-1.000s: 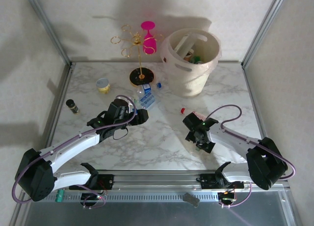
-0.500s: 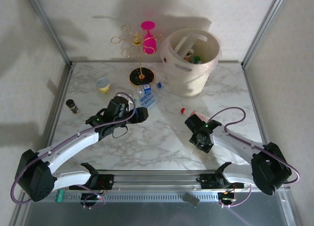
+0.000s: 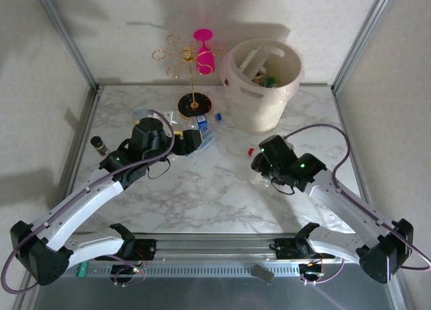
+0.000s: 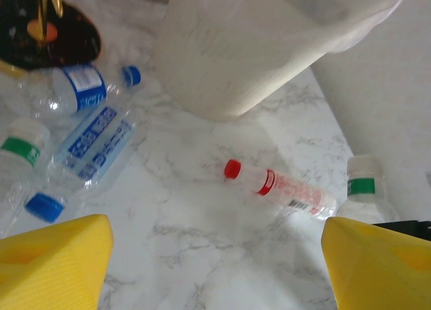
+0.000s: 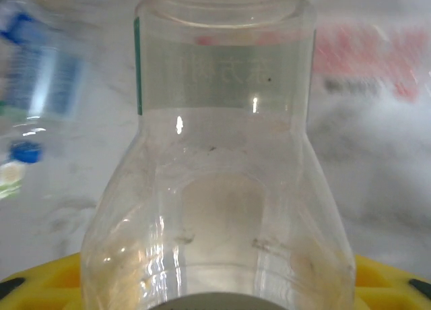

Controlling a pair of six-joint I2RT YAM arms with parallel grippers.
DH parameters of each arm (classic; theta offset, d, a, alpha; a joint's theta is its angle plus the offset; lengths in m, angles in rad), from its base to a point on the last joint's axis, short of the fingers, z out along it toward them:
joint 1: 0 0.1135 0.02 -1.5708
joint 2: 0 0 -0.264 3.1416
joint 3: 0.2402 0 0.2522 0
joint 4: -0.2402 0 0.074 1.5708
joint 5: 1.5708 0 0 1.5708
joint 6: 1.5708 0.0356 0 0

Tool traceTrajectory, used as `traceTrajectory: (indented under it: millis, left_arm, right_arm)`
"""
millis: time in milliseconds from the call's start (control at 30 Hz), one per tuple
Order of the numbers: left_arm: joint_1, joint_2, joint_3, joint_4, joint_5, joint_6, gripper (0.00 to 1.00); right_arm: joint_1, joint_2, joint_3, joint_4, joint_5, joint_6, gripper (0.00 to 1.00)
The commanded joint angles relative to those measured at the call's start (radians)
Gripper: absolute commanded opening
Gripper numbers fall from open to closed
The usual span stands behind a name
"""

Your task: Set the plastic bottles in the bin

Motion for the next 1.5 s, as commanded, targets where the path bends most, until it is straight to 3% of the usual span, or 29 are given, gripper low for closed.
traceTrajectory:
  millis: [0, 133, 467, 767, 967, 1167, 1467]
  left_arm:
    - [-0.007, -0.018, 0.074, -0.017, -0.019, 0.065, 0.80]
    - [-0.007, 0.001, 0.110, 0.022, 0.009, 0.057, 0.80]
    - [-0.008, 0.076, 0.128, 0.091, 0.063, -0.001, 0.78]
    - [-0.005, 0.099, -0.003, 0.161, 0.057, -0.081, 0.78]
    - [0.038, 0.122, -0.074, 0.173, 0.056, -0.145, 0.78]
    - [0.123, 0.133, -0.160, 0.220, 0.126, -0.212, 0.78]
    - [0.131, 0.137, -0.161, 0.205, 0.122, -0.189, 0.78]
  right_arm:
    - [0.005, -0.010, 0.147, 0.083, 0.056, -0.280, 0.39]
    - [-0.043, 0.096, 0.377, 0.102, 0.142, -0.438, 0.36]
    - [-0.343, 0.459, 0.887, 0.263, 0.014, -0.598, 0.33]
    - [-0.426, 0.838, 1.334, 0.140, 0.081, -0.699, 0.32]
    - [-0.438, 0.907, 1.353, 0.123, 0.103, -0.721, 0.33]
    - [-0.438, 0.953, 1.332, 0.071, 0.135, -0.743, 0.33]
    - [-0.438, 1.013, 1.286, 0.017, 0.165, -0.747, 0.37]
